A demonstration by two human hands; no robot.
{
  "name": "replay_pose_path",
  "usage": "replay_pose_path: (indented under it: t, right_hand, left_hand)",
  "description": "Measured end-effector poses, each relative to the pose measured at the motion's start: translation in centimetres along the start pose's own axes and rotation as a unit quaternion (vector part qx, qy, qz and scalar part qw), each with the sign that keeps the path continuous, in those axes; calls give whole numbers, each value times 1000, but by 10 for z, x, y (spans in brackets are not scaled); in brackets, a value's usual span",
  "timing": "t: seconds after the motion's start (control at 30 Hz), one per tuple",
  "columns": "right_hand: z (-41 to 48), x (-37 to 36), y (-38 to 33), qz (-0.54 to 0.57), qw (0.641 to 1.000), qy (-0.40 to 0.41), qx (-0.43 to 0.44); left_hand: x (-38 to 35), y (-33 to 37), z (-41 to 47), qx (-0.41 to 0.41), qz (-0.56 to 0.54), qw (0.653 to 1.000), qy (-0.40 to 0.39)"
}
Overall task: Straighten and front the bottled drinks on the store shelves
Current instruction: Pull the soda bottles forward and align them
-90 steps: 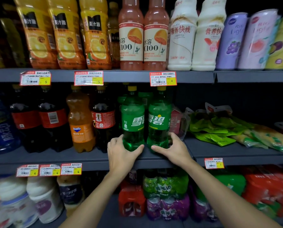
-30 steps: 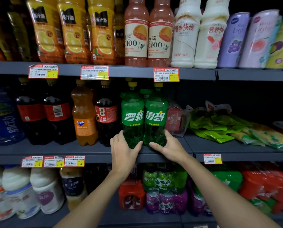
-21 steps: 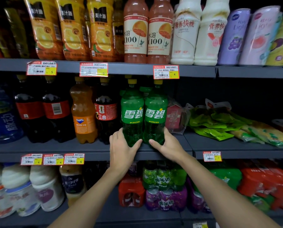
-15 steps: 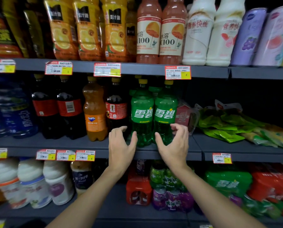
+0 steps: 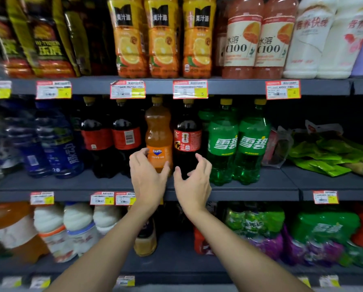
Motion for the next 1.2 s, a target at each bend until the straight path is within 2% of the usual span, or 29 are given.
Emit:
replay_pose_path:
  t: [0.17,0.3,0.7,1.0,1.1,1.2]
  right_hand:
    - [-3,-21,3,-49,996,18,-79]
    - [5,-31,4,-93,991,14,-96]
    - [4,-24,7,-133,987,-17,-83]
    - [16,-8,21,-77,992,-94,-36]
    - [21,-7,24,-74,989,-126,-19]
    - [18,-6,24,-121,988,-98,-4]
  left_hand:
    - [-8,-14,4,48,6,998,-32]
    - [-17,-18,3,61,26,996,-55]
    - [-15,-23,5,68,-1,994,-84]
    - [4,-31,2,55,-20,995,-87]
    - [5,-28,1,64,8,995,-78]
    - [4,-28,-3,62,59,992,-96]
Point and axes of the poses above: each hand's wrist, its own z-axis towards the middle knuckle, its own x-axis out of the back of the hand, y = z × x, the point moved 4 cm from there along z, towards the middle knuckle, and after that the axes turned 5 degrees about y, right-handed, at the moved point
